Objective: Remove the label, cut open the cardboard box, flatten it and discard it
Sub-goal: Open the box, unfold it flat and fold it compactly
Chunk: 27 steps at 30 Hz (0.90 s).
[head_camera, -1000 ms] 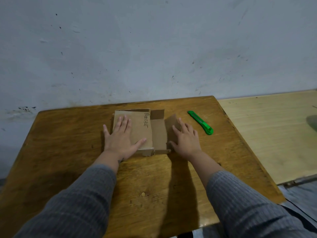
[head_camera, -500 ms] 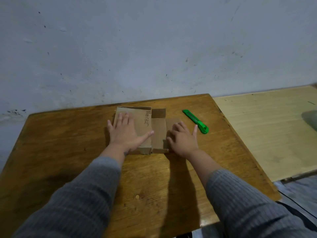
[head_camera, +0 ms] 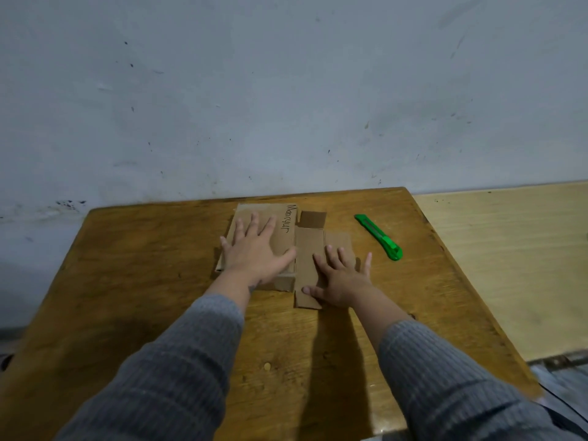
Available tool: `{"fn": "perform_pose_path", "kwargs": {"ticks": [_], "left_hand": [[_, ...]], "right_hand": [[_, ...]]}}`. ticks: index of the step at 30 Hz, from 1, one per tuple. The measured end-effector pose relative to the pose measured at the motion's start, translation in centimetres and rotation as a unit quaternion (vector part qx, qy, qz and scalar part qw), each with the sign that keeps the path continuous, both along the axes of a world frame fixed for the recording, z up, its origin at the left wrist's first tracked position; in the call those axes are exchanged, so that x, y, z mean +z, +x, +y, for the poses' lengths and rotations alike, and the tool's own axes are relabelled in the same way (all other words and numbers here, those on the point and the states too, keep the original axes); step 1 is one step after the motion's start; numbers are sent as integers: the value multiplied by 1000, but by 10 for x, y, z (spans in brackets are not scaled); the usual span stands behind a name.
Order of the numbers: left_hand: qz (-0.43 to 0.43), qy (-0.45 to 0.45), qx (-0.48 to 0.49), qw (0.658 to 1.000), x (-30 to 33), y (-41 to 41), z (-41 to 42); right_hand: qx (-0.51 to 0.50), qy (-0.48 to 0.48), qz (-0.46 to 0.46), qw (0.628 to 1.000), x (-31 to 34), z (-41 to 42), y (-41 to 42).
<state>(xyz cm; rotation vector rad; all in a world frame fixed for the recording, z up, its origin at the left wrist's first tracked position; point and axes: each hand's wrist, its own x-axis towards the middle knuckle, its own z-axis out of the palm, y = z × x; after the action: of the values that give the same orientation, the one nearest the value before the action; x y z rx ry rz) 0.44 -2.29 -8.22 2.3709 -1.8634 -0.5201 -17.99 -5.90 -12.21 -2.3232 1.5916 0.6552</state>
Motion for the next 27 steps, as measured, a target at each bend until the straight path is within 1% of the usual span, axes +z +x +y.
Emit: {"fn": "perform_pose_path", "kwargs": {"ticks": [3, 6, 9, 12, 15, 19, 20, 21, 23, 25, 27], "left_hand": [[3, 1, -19, 1000, 7, 5, 6], [-11, -13, -70, 997, 19, 3, 9], [-55, -31, -107, 992, 36, -3, 9], [-94, -35, -106, 989, 47, -7, 10], [-118, -60, -93, 987, 49, -5, 14], [-110, -84, -67, 988, 46, -1, 18], [-105, -91, -59, 989, 45, 0, 18], [-99, -96, -49, 989, 45, 2, 18], [-99, -99, -29, 990, 44, 9, 20], [-107, -106, -8, 989, 45, 23, 26], [-107, -122, 11, 987, 49, 39, 34]], "right_hand": [[5, -5, 6, 1000, 3, -1, 3], [4, -6, 14, 1000, 4, -1, 4], [-14, 9, 22, 1000, 8, -2, 10], [-42, 21, 21, 999, 9, -3, 17], [-71, 27, -14, 997, 5, 1, 17], [-137, 21, -108, 984, 13, 3, 29], [-130, 9, -134, 982, 19, 3, 36], [-102, -5, -155, 983, 26, 4, 44], [-18, -31, -177, 984, 37, 10, 60], [38, -33, -182, 982, 42, 18, 67], [70, -17, -189, 979, 40, 25, 69]]}}
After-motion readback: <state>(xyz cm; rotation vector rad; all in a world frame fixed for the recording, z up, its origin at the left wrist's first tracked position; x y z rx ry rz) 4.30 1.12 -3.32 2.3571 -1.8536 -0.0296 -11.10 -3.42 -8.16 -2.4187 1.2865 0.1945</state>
